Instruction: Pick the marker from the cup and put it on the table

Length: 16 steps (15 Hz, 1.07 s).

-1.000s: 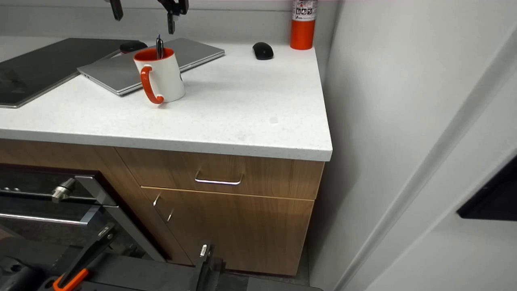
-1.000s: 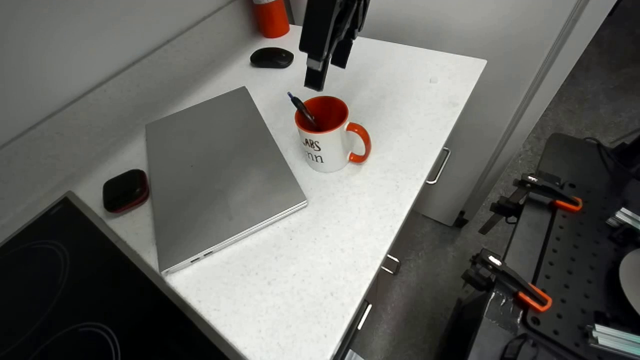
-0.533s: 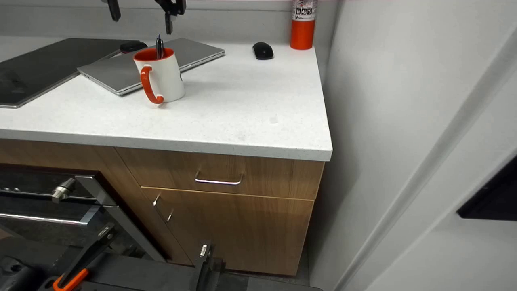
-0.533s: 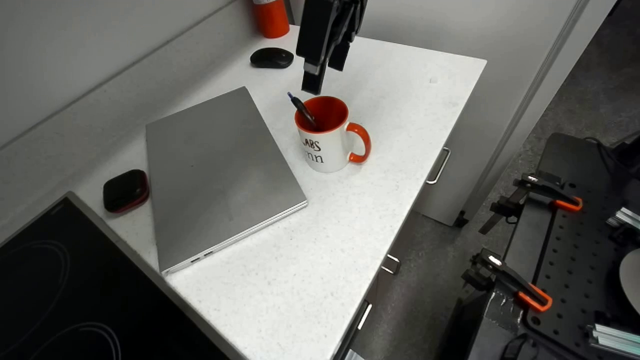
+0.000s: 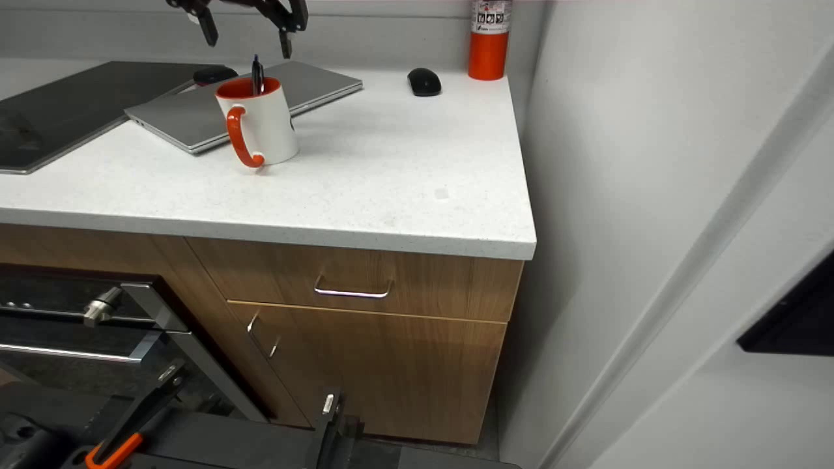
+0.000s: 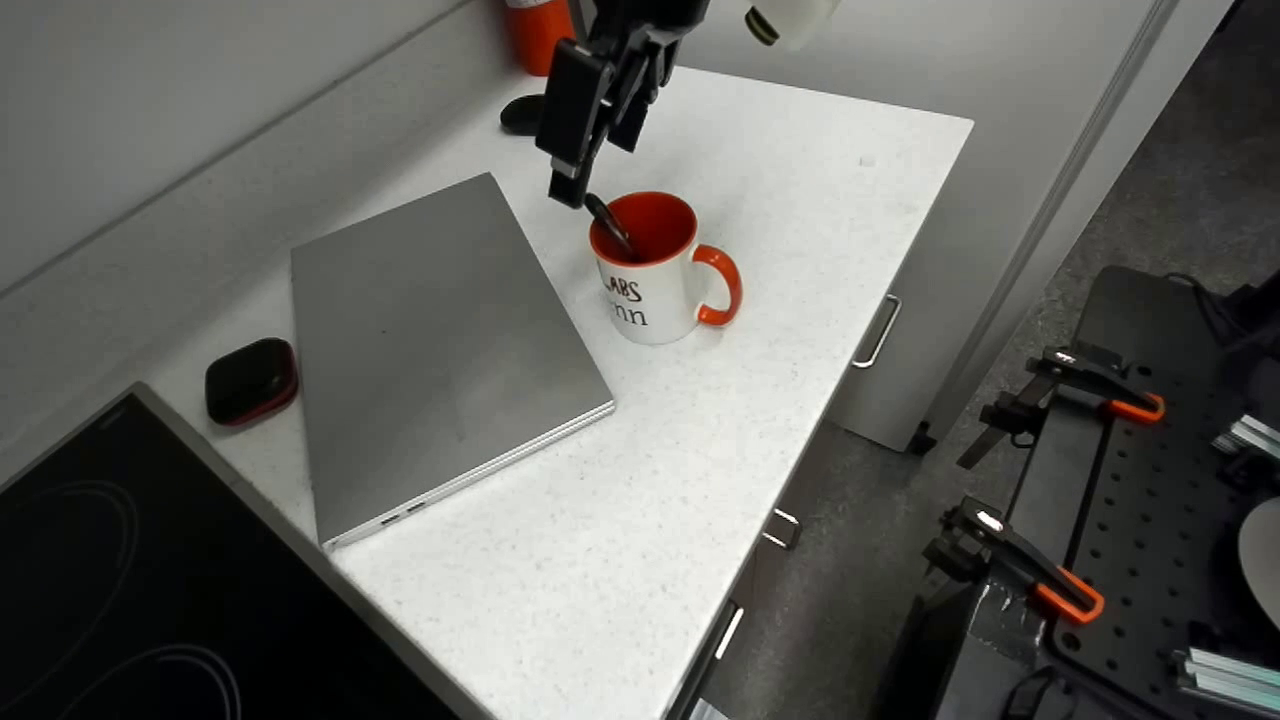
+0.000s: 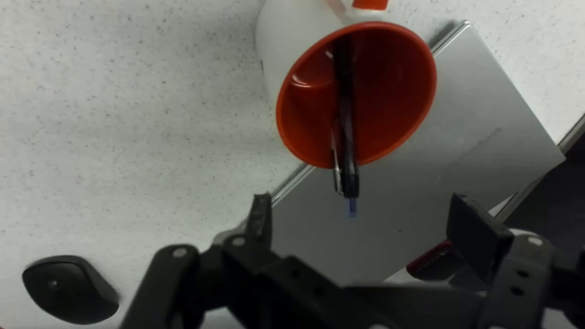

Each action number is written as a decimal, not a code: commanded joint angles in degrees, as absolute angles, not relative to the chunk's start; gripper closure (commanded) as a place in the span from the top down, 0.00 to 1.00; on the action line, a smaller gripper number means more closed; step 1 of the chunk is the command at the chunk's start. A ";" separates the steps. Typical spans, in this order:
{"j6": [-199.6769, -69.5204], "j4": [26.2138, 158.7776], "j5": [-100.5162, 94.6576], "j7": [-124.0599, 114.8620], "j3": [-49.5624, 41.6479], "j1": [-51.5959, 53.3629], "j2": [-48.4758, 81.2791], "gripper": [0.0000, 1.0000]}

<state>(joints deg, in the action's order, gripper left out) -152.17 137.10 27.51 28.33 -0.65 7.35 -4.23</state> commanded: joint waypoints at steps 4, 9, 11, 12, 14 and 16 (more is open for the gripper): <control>-160.96 137.04 29.84 30.40 1.32 7.91 0.66 0.99; -160.84 137.67 31.49 32.20 2.07 7.66 0.12 0.51; -160.58 137.81 33.05 33.42 2.18 7.62 -0.27 0.35; -160.54 137.89 33.88 34.05 2.22 7.62 -0.41 0.29; -160.45 137.98 35.13 35.21 2.24 7.60 -0.61 0.13; -160.39 138.11 35.91 35.95 2.21 7.59 -0.86 0.01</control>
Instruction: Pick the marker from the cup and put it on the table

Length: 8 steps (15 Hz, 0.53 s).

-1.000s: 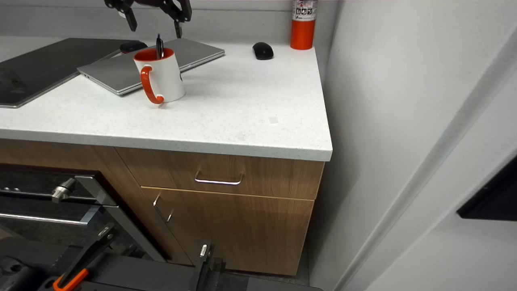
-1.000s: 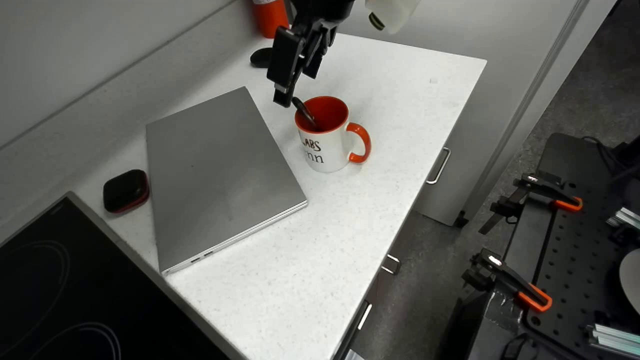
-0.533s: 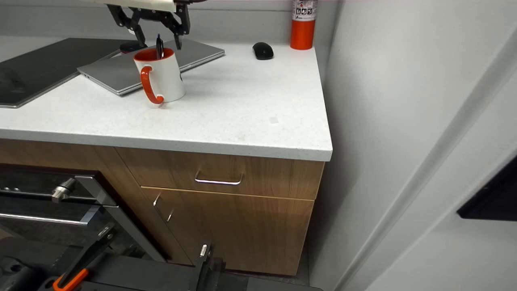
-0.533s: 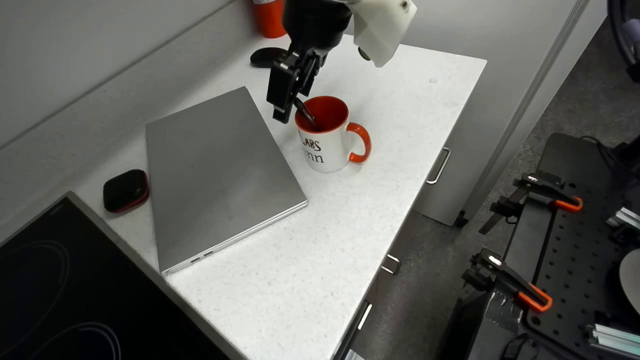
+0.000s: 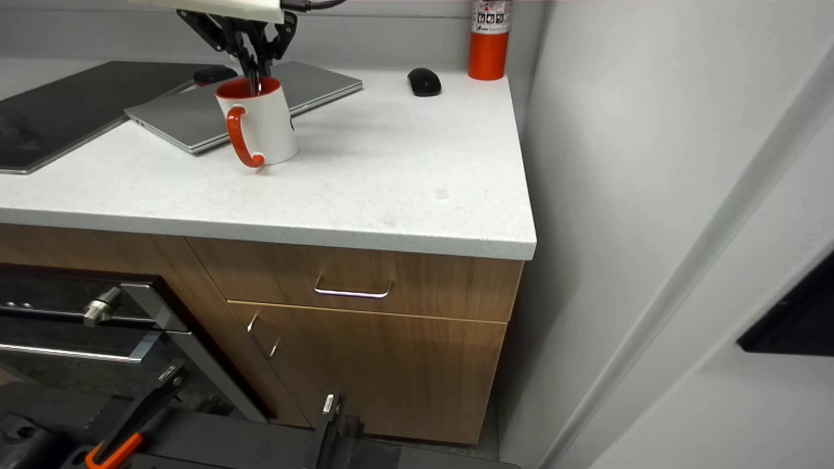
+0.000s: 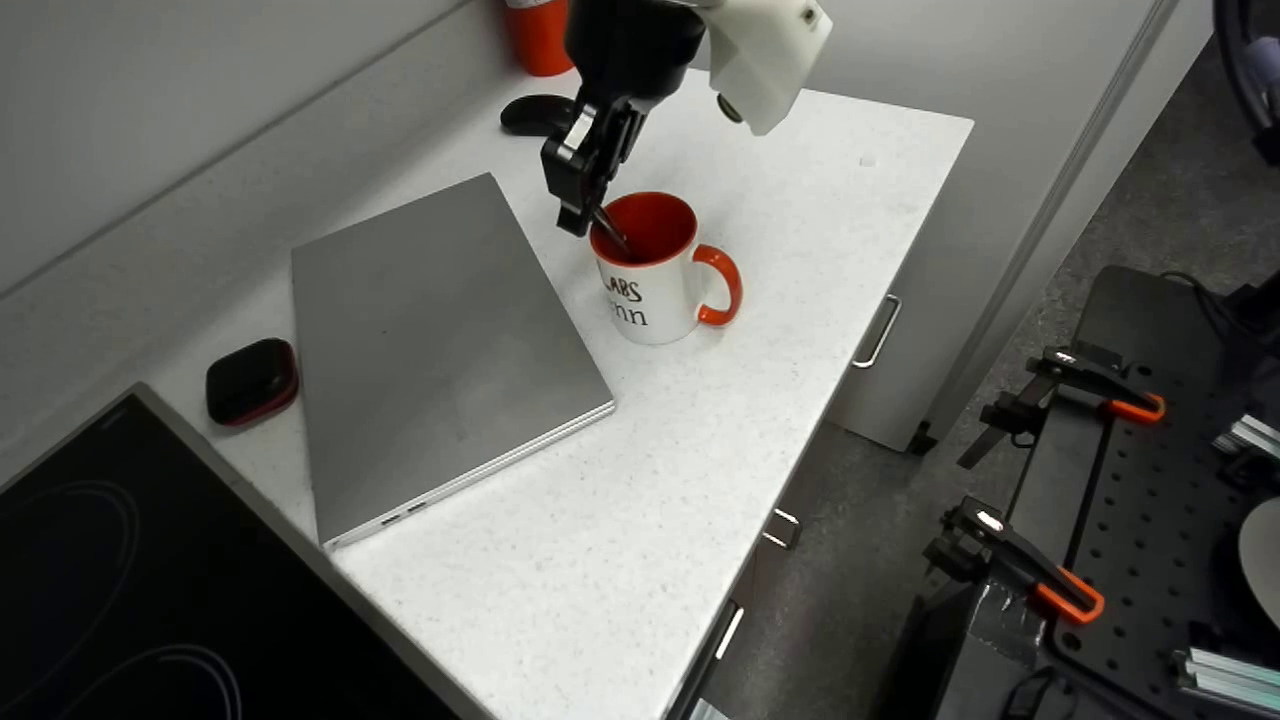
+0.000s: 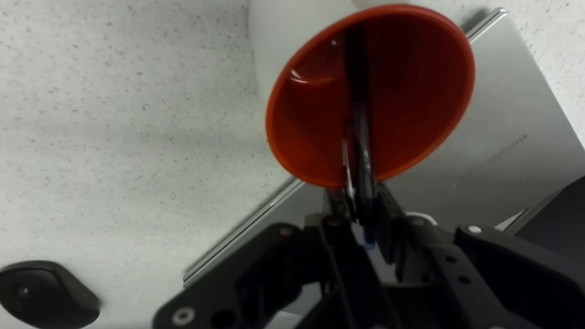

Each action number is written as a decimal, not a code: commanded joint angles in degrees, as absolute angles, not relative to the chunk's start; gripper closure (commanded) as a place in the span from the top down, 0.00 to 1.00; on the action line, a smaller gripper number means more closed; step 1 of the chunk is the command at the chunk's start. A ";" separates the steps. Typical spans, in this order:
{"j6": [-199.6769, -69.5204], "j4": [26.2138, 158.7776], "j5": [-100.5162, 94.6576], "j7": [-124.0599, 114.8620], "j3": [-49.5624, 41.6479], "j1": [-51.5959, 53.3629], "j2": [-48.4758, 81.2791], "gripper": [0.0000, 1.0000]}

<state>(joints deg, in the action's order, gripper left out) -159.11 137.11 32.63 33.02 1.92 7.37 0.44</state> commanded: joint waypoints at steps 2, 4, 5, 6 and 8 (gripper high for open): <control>-160.38 138.37 35.56 35.79 2.11 7.54 -1.43 0.04; -159.06 138.75 34.58 35.28 1.99 7.45 -3.05 0.04; -158.98 139.25 32.99 34.11 1.92 7.37 -4.32 0.04; -158.27 139.81 31.78 33.33 1.89 7.29 -6.12 0.04; -158.57 141.51 30.15 32.47 2.14 7.22 -10.77 0.04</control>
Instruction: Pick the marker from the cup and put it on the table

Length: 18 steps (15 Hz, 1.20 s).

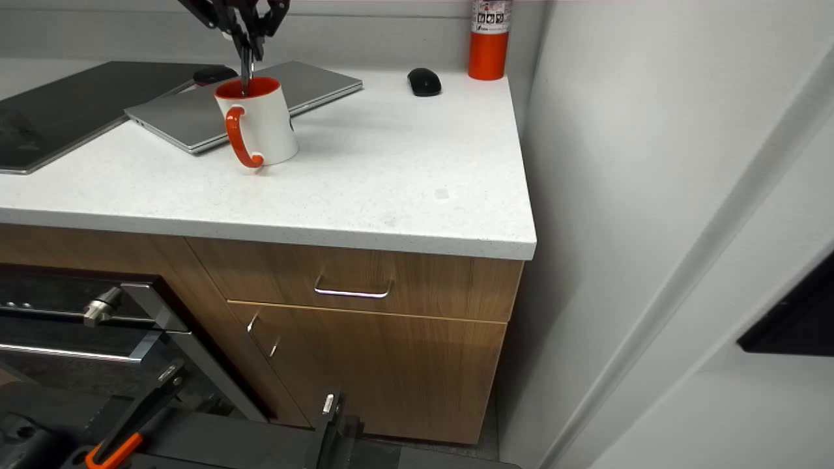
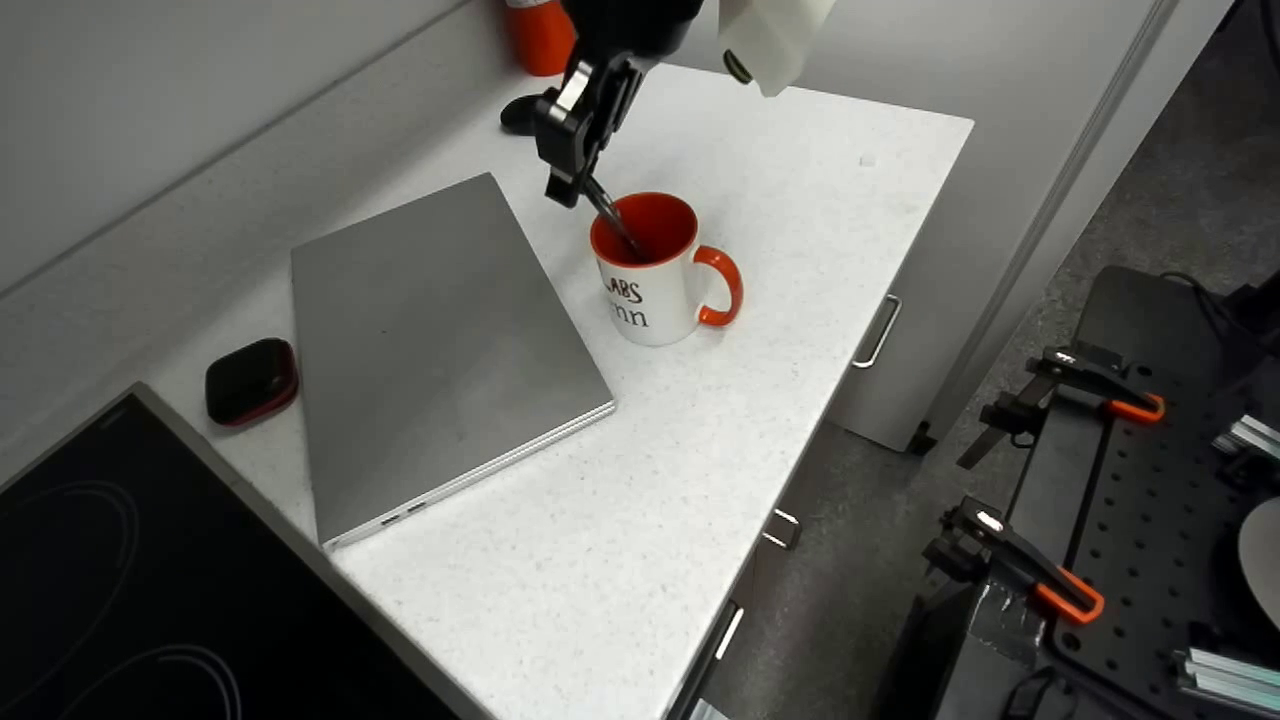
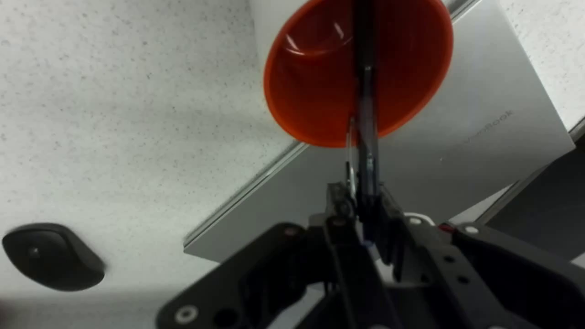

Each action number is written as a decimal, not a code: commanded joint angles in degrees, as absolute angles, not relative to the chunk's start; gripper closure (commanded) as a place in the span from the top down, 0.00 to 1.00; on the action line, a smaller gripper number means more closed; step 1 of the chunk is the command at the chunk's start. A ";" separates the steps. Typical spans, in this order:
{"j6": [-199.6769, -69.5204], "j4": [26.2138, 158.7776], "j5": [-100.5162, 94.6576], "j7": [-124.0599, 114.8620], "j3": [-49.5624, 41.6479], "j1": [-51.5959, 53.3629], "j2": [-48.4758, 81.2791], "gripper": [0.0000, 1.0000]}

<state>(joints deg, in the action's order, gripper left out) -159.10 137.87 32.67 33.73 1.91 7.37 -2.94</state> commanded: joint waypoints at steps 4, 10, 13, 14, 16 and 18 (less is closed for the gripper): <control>-157.39 143.71 17.96 24.56 2.36 5.78 -19.06 0.04; -143.19 141.07 -5.32 9.46 3.89 -4.89 -20.00 0.04; -139.65 140.34 -6.92 7.45 1.30 -5.47 -17.43 0.04; -138.59 140.61 -5.27 9.02 -0.06 -4.52 -16.95 0.04; -140.44 142.01 -5.51 9.63 -0.57 -3.97 -18.08 0.16; -140.41 141.97 -5.45 9.67 -0.87 -4.03 -17.24 0.16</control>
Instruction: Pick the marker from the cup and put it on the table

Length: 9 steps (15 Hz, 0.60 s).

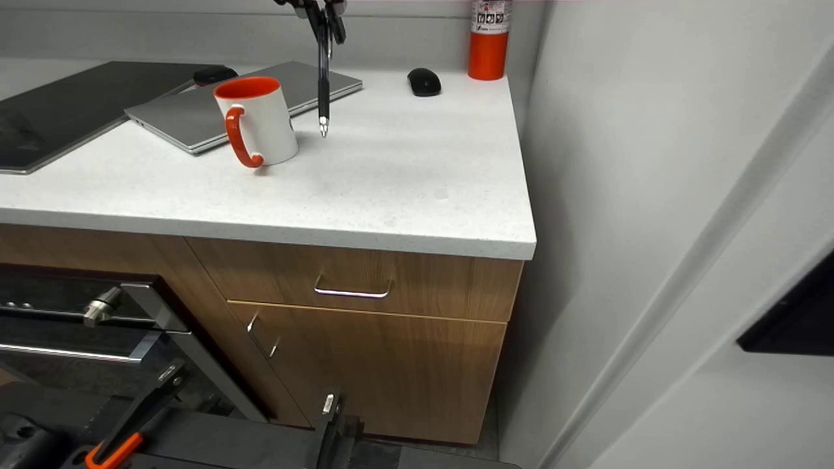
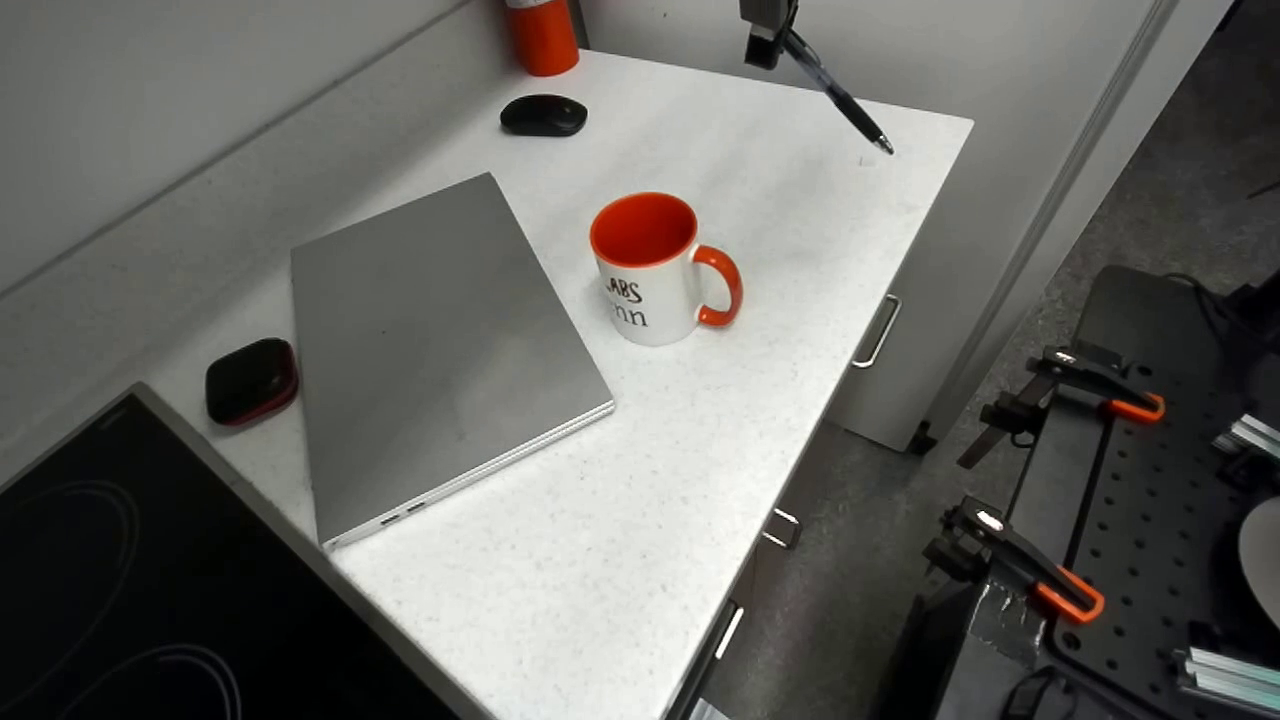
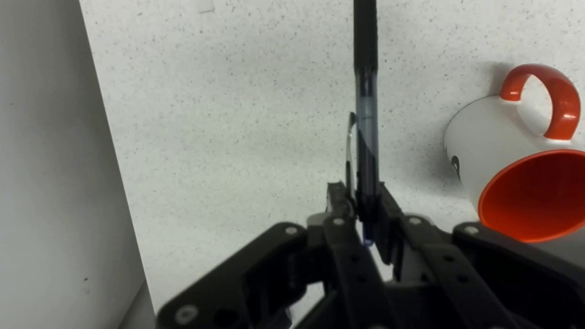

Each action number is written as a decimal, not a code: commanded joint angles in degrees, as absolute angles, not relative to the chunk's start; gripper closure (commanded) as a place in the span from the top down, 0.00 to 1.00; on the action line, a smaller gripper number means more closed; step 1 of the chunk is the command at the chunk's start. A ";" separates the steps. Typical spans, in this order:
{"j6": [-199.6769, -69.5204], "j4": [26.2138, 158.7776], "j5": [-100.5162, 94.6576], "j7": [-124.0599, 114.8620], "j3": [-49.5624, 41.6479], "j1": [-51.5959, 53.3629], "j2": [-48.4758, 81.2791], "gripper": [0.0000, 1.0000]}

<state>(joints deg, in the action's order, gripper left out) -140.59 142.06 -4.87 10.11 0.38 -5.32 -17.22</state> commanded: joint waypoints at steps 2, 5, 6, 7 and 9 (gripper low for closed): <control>-140.81 140.55 -5.37 8.45 -0.57 -3.99 -14.94 0.04; -142.56 135.61 -3.47 5.79 -0.95 -4.03 -6.62 0.04; -143.86 134.49 -3.17 4.94 -1.09 -4.19 -4.27 0.04; -145.24 133.09 -2.38 4.65 -1.35 -4.21 -1.76 0.04; -147.23 130.33 -2.62 2.91 -1.63 -4.52 2.67 0.04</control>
